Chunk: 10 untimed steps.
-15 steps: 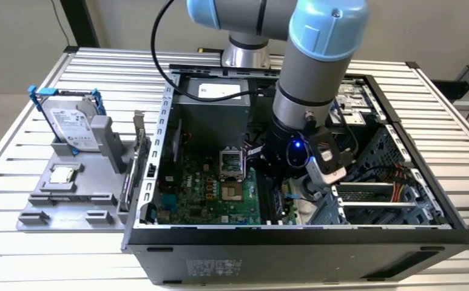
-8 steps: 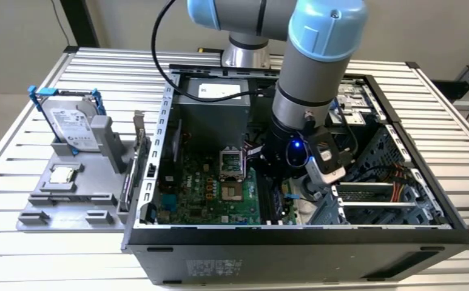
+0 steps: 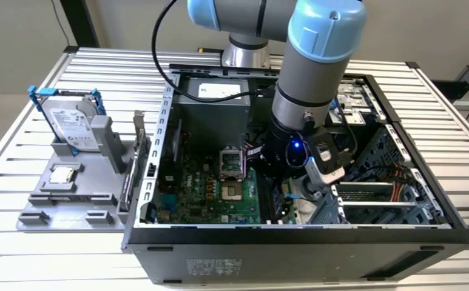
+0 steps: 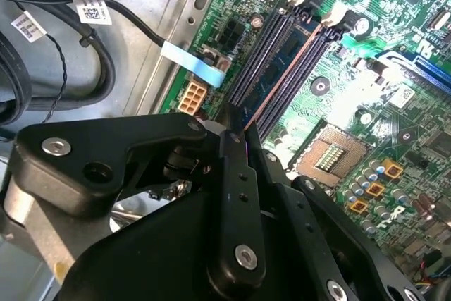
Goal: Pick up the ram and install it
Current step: 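Insert the ram into the slot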
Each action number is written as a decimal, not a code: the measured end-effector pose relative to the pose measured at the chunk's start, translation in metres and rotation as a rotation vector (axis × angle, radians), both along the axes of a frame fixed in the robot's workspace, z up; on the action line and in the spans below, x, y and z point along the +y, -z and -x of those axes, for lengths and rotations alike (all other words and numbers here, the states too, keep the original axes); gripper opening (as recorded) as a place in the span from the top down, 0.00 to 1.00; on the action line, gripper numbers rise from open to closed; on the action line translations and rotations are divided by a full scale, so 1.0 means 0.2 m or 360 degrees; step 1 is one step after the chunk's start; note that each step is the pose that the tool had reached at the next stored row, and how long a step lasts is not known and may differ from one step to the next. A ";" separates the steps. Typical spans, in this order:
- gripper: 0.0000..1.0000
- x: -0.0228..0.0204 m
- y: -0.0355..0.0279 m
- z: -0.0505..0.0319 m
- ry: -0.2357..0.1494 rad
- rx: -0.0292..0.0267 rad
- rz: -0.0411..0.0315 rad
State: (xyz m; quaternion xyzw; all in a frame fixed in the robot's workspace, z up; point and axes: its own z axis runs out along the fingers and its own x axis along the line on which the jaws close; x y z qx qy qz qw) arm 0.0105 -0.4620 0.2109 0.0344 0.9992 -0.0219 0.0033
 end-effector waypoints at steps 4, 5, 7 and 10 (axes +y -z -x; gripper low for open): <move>1.00 0.000 0.000 0.000 0.0000 0.00000 0.0000; 1.00 0.000 0.000 -0.001 0.0000 0.00000 0.0000; 1.00 0.000 0.000 -0.002 0.0000 0.00000 0.0000; 1.00 0.000 0.000 -0.006 -0.0007 0.00000 0.0000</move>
